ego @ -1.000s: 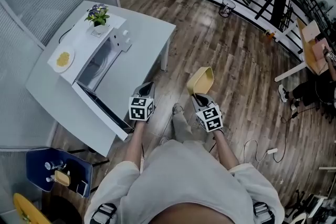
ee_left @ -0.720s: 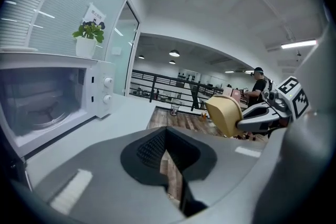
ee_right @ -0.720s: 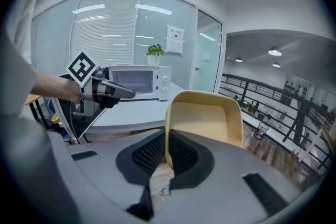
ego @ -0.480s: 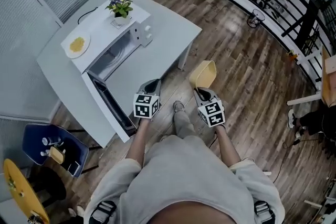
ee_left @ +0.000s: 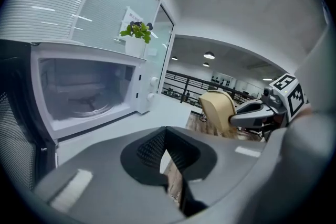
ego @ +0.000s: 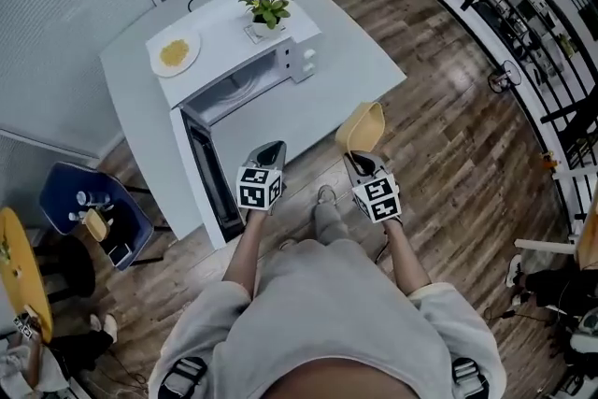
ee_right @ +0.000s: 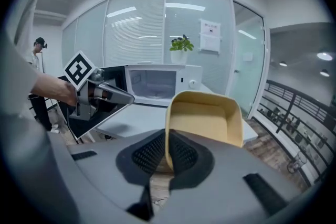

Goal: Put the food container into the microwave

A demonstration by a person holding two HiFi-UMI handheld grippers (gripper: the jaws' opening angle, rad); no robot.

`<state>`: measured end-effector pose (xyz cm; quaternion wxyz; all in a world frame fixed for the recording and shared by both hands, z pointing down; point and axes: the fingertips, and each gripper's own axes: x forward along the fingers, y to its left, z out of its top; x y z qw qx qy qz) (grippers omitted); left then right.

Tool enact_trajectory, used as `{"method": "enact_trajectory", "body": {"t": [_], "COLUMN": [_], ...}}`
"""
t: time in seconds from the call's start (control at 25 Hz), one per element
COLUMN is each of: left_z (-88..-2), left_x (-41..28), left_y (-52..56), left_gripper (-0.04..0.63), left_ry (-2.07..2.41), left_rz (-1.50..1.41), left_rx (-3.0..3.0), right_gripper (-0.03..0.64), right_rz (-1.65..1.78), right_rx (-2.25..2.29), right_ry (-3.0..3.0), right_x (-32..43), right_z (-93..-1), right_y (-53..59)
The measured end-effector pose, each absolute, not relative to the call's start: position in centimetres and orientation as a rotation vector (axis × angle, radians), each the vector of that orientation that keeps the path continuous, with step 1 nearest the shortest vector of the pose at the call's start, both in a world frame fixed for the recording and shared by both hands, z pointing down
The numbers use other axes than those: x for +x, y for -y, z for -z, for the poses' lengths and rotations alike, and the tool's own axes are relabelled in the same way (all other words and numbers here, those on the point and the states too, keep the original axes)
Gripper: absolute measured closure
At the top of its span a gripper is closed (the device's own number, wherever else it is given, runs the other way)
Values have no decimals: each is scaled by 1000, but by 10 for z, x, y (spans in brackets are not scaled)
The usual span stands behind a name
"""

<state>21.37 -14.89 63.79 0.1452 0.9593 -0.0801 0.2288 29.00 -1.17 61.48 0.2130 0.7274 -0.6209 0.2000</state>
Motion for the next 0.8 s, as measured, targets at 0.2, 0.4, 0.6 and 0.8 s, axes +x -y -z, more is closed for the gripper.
{"method": "enact_trajectory", "body": {"t": [0.2, 0.4, 0.6, 0.8], "left_z": [-639, -641, -643, -639], "left_x": [211, 208, 207, 200], "left_y": [168, 182, 200, 212], "left_gripper": [584, 584, 584, 584], "left_ry": [351, 462, 597, 746], "left_rz": [-667, -670, -659, -645], "left_rx": [2733, 2692, 2645, 2599], "right_gripper": [589, 589, 589, 589], "right_rz": [-533, -516, -512, -493], "right_rx": [1919, 1823, 1697, 1541], "right_ry": [1817, 1905, 1999, 2097], "right_x": [299, 310, 318, 313], "right_z": [-616, -618, -626, -634], "right_y": [37, 55, 72, 88]}}
